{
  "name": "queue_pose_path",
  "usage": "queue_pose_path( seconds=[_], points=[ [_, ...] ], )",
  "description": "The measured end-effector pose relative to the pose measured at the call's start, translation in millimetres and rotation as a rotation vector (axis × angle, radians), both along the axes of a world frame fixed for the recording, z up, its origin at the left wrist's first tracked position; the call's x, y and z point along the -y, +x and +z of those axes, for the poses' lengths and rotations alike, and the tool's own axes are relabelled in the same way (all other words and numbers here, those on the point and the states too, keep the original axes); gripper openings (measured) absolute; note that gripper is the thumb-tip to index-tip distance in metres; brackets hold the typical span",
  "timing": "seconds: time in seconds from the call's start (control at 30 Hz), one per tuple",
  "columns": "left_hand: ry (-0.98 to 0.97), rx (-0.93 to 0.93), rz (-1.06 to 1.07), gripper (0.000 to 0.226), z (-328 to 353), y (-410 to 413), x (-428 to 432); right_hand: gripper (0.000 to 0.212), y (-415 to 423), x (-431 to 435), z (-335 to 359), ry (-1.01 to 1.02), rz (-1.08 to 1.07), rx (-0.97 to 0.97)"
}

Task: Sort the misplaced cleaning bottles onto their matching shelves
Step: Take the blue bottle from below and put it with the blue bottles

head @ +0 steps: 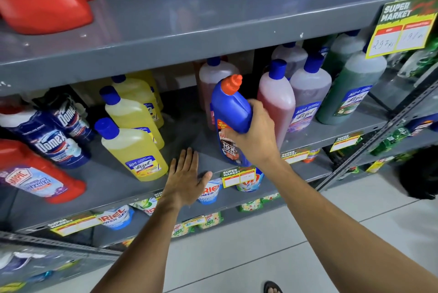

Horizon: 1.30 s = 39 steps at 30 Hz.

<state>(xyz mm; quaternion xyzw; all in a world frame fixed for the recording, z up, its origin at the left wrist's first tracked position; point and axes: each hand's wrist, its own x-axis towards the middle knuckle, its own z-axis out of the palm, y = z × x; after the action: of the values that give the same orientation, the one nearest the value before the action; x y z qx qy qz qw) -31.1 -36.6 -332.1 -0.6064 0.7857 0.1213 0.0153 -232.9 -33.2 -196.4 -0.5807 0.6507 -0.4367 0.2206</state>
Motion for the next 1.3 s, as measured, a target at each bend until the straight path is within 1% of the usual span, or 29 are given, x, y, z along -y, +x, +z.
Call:
queue_pose_path(
  seconds=[0.13,0.23,0.33,0.47,0.6,0.73,0.83,0.9,0.97,1.07,1.13,1.2,1.3],
  points=[
    [-0.040,0.008,0.013,0.096,-0.1,1.0,-3.1,0.072,-3.3,-8.8,-16.8,0.054,-0.035,0.125],
    [-0.109,-0.050,0.054,0.093,3.3,-3.3,-11.1,0.073,-7.8,-10.4,-26.6,0.092,-0.038,0.172],
    [-0.203,-0.085,0.052,0.086,17.8,-9.5,-16.7,0.071,-8.1,-13.2,-30.0,0.074,-0.034,0.192],
    [-0.489,-0.173,0.033,0.072,63.3,-9.5,-28.2,0.060,-3.4,-30.7,-19.7,0.009,0.036,0.220],
    [-0.799,-0.310,0.097,0.068,126.8,-3.8,-43.7,0.056,-2.4,-57.0,10.5,-0.062,0.146,0.281],
    [-1.096,-0.390,0.167,0.063,190.7,10.5,-58.3,0.055,-2.2,-75.1,74.9,-0.140,0.219,0.336],
    [-1.213,-0.386,0.156,0.060,238.7,25.6,-63.6,0.055,-3.7,-88.1,135.5,-0.204,0.294,0.348],
    [-1.226,-0.343,0.146,0.061,268.8,36.7,-63.0,0.051,-6.0,-94.5,176.9,-0.253,0.346,0.357],
    [-1.179,-0.305,0.150,0.064,293.0,46.6,-58.7,0.046,-6.2,-99.9,217.8,-0.305,0.385,0.396],
    [-1.023,-0.263,0.106,0.065,307.6,53.8,-48.6,0.039,-2.7,-101.0,269.0,-0.389,0.425,0.468],
    [-0.922,-0.173,0.057,0.065,307.5,52.4,-43.9,0.036,1.2,-91.8,294.5,-0.444,0.412,0.470],
    [-0.884,-0.085,0.061,0.063,306.8,49.0,-41.2,0.039,6.6,-77.9,312.7,-0.482,0.389,0.458],
    [-0.864,-0.074,0.093,0.057,306.6,47.2,-40.6,0.048,16.5,-51.0,322.1,-0.499,0.342,0.437]
  ],
)
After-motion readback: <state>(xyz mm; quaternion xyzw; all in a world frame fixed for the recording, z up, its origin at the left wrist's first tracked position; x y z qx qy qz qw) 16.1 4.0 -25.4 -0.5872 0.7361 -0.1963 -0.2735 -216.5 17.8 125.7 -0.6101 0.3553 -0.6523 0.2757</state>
